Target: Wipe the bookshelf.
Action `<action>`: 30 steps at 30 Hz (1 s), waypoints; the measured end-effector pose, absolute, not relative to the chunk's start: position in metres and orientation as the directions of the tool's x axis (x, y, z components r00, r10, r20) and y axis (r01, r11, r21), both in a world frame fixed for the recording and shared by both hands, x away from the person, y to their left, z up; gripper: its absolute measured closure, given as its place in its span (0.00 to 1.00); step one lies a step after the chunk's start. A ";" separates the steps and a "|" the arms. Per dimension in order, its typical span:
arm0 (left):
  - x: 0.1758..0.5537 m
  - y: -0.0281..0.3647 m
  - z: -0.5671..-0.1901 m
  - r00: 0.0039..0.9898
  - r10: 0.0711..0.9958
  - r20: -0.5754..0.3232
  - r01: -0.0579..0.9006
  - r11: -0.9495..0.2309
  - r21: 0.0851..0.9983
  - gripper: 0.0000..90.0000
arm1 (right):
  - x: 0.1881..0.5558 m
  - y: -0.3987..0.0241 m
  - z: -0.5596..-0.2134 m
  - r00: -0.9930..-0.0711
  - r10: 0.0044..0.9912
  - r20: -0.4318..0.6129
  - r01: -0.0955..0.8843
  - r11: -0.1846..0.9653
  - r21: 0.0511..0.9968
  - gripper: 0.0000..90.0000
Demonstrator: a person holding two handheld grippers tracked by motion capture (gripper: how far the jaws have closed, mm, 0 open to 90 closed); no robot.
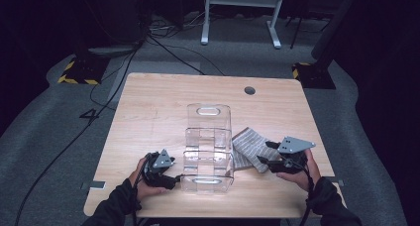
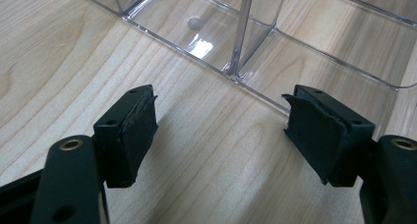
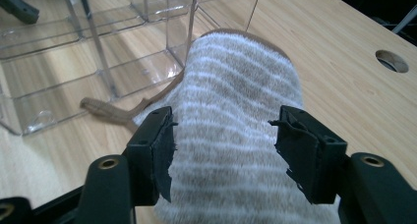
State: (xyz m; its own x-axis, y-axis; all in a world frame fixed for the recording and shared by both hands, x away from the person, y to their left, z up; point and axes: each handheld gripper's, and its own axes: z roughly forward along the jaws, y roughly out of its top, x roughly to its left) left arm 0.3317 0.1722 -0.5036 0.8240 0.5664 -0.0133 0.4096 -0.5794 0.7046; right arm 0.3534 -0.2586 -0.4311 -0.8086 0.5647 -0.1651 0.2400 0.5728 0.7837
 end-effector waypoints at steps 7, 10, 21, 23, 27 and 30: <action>0.326 0.178 -0.504 0.805 0.594 -0.014 0.430 -0.565 0.704 0.30 | 0.338 -0.275 -0.431 -0.802 0.572 -0.172 0.244 0.576 0.781 0.43; 0.322 0.181 -0.504 0.799 0.602 -0.015 0.435 -0.560 0.705 0.30 | 0.333 -0.282 -0.434 -0.795 0.581 -0.175 0.252 0.579 0.776 0.42; 0.309 0.194 -0.504 0.774 0.633 -0.015 0.457 -0.542 0.705 0.30 | 0.320 -0.322 -0.452 -0.753 0.638 -0.163 0.328 0.578 0.748 0.40; 0.305 0.198 -0.503 0.769 0.639 -0.010 0.460 -0.543 0.702 0.30 | 0.318 -0.332 -0.458 -0.737 0.659 -0.149 0.357 0.568 0.742 0.39; 0.299 0.206 -0.504 0.760 0.650 -0.007 0.466 -0.536 0.704 0.30 | 0.314 -0.345 -0.466 -0.718 0.682 -0.142 0.389 0.562 0.730 0.38; 0.294 0.214 -0.504 0.749 0.663 -0.008 0.475 -0.529 0.703 0.30 | 0.310 -0.358 -0.475 -0.692 0.710 -0.131 0.420 0.544 0.726 0.38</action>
